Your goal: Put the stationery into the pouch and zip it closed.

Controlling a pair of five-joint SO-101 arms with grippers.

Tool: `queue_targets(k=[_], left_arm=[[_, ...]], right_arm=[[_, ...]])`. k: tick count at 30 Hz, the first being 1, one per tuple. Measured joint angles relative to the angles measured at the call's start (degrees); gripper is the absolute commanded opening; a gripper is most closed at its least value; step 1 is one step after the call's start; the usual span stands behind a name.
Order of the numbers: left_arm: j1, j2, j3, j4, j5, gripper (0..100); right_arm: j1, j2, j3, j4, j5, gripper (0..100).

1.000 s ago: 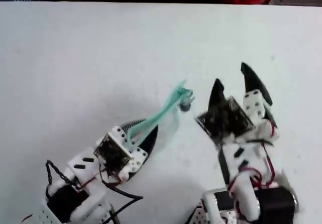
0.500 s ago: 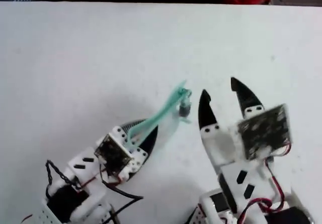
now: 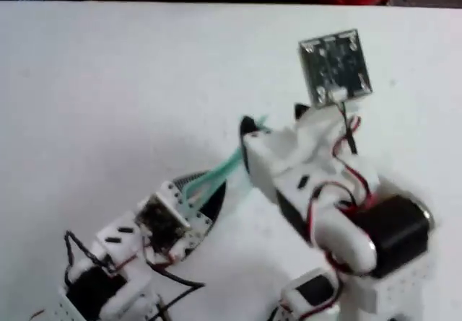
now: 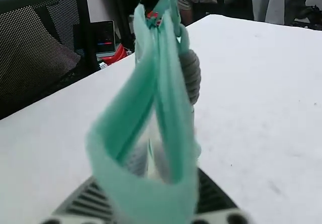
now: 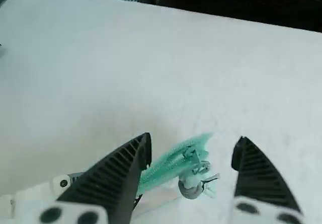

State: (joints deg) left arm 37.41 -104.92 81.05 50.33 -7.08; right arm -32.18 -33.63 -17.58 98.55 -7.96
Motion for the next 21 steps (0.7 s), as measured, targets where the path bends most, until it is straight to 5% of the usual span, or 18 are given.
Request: queue_targets(k=[16,21], left_arm=[[0.0,-0.1,2.1,-3.3,-0.1,2],[0.0,-0.1,2.1,-3.3,-0.2,2]], right_arm=[[7.6,5.3,3.0,0.0,0.0,22.9],[8.1,5.2,6.7,-0.3,2.4,13.4]])
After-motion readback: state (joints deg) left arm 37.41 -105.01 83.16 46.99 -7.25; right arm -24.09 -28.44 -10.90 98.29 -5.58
